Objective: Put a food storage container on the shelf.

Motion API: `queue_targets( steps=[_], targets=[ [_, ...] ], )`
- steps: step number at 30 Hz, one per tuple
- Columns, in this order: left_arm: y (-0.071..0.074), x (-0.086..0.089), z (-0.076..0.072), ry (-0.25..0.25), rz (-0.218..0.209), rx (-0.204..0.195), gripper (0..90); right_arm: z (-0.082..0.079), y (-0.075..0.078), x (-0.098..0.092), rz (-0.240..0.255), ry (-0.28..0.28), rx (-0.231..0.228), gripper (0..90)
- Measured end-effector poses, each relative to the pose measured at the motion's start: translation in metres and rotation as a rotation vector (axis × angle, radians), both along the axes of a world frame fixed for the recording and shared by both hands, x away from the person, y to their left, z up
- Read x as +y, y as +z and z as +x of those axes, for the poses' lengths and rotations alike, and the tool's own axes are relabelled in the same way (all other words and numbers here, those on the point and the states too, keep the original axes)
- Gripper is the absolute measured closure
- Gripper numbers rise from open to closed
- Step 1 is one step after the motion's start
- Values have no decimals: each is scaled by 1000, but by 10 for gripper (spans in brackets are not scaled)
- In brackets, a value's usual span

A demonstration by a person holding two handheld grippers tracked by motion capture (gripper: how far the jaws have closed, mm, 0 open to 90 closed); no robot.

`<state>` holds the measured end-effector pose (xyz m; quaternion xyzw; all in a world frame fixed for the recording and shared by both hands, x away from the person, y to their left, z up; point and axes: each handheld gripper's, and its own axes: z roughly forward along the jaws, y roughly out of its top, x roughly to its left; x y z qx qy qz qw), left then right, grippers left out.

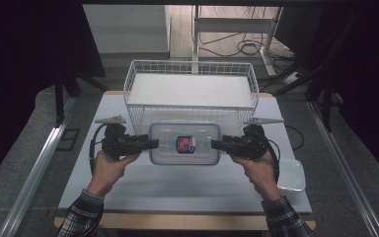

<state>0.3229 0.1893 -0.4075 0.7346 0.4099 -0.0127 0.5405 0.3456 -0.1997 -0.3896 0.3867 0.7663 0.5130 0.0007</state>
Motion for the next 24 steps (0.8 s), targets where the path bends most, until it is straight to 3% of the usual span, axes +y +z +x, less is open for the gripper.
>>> queue_targets(
  steps=[10, 24],
  targets=[
    [32, 1, 15, 6, -1, -41, 528, 14, 30, 1, 21, -5, -45, 499],
    [66, 3, 40, 12, -9, -66, 527, 37, 63, 3, 46, -22, -75, 498]
  ],
)
